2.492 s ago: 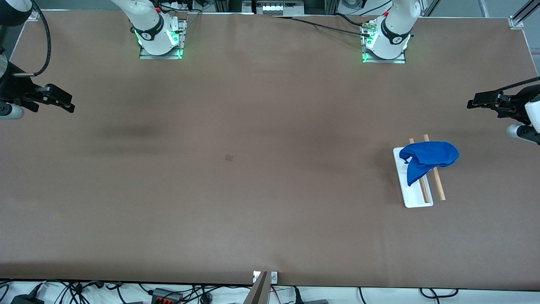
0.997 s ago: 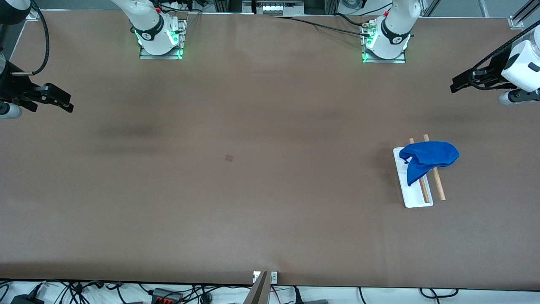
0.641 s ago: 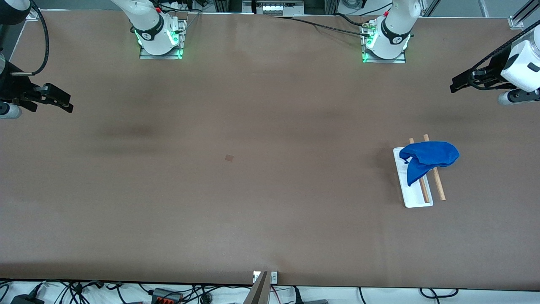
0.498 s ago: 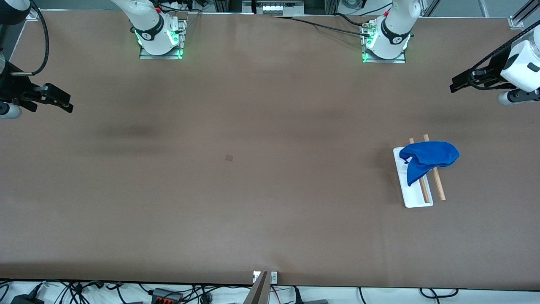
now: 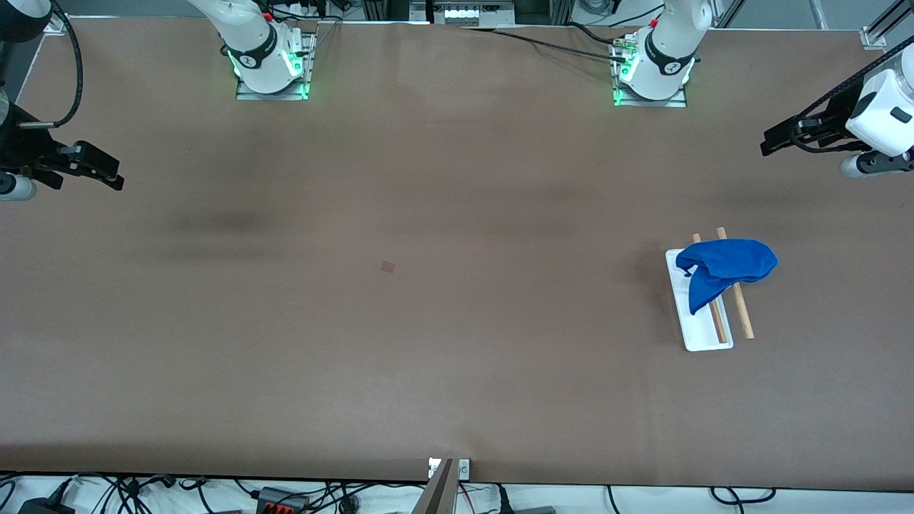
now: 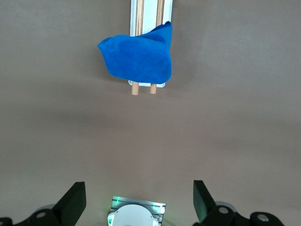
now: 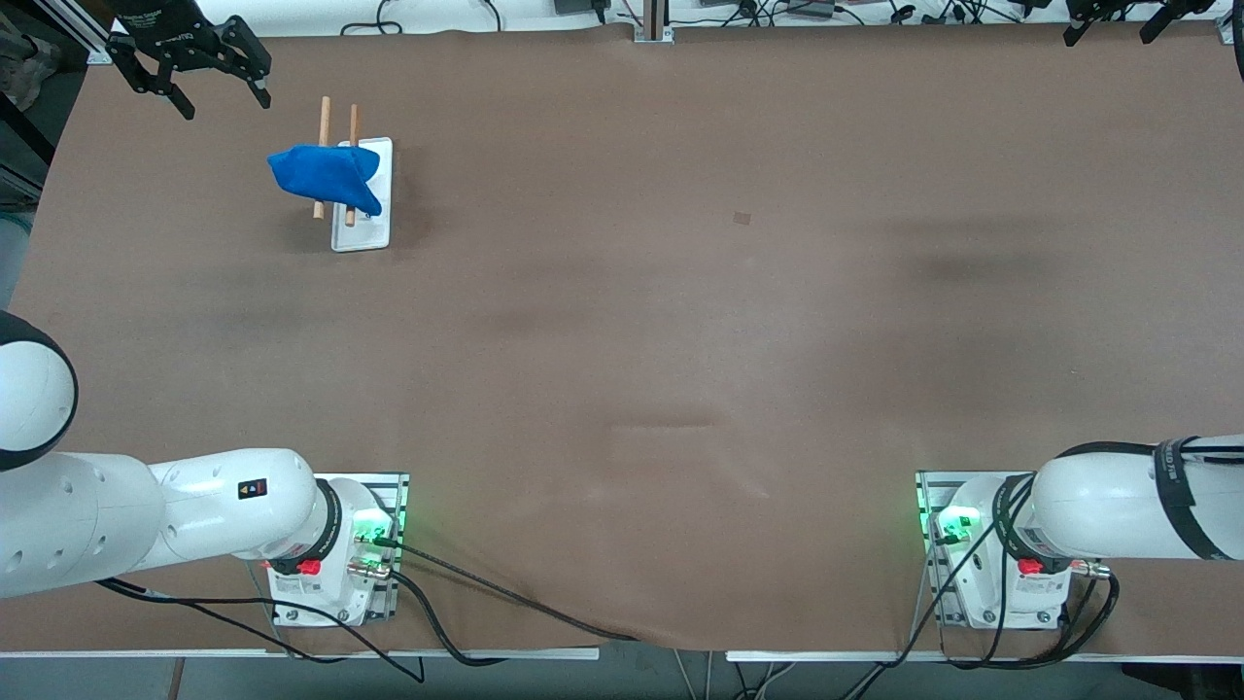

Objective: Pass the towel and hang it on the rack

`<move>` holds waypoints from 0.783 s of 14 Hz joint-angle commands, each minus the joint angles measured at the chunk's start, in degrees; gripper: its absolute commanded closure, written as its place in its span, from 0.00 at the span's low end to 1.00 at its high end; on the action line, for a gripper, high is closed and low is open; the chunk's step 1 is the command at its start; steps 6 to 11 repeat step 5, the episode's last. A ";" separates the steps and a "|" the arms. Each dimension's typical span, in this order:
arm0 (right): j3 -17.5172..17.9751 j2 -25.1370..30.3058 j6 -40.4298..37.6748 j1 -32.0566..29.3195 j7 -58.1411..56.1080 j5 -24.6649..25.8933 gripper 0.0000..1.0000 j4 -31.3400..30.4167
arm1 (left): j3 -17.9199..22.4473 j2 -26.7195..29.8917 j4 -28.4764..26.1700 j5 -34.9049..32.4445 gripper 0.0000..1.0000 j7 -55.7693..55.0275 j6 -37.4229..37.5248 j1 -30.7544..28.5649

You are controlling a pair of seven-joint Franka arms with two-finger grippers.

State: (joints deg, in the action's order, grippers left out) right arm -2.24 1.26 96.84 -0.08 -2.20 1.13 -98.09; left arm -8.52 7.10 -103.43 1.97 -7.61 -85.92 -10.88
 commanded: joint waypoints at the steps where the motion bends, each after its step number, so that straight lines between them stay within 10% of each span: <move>1: 0.75 0.41 0.01 -0.89 -0.17 0.01 0.00 -0.08 | -0.09 0.02 0.33 -1.79 0.00 0.58 0.66 0.33; 11: 0.75 0.32 0.10 -0.89 -0.17 0.01 0.00 -0.08 | -0.09 -0.15 0.42 -1.53 0.00 0.49 0.66 0.33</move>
